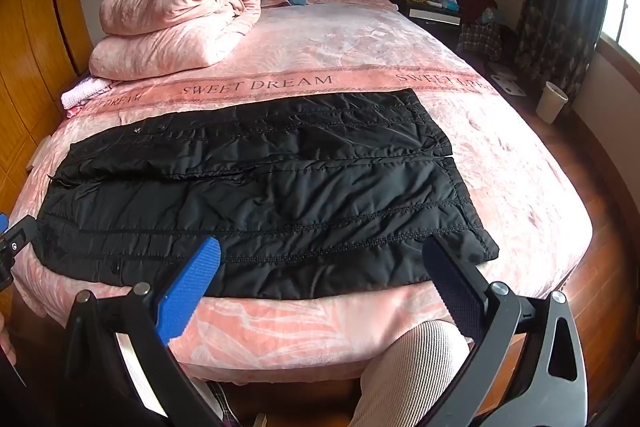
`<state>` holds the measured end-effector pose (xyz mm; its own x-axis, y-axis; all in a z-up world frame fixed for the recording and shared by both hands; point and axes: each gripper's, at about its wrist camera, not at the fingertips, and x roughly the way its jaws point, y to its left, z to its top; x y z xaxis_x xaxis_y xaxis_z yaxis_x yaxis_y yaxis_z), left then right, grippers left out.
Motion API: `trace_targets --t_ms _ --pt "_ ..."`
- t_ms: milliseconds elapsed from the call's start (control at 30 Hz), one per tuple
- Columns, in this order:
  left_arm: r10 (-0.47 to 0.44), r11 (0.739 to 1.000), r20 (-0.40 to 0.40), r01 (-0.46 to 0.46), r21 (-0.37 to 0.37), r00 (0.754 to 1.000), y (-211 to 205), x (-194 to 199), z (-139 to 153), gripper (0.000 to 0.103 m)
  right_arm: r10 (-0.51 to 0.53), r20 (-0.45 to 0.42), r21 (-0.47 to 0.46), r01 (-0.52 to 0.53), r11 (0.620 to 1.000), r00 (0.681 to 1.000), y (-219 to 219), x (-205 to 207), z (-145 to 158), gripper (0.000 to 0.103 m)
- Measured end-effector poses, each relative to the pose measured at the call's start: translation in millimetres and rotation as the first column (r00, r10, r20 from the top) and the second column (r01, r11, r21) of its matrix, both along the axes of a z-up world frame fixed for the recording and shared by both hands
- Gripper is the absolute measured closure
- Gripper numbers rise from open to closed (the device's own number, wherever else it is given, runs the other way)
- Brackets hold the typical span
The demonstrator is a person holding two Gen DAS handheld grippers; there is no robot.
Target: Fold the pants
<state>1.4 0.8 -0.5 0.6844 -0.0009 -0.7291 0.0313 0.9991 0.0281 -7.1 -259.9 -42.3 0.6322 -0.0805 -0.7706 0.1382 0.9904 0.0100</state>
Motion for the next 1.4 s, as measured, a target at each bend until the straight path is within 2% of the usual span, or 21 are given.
trace_targets --t_ms 1400 --pt "-0.001 1.000 -0.011 0.001 0.005 1.000 1 -3 -19 0.004 -0.006 -0.008 -0.004 0.006 1.000 1.000 -2 7 -6 0.002"
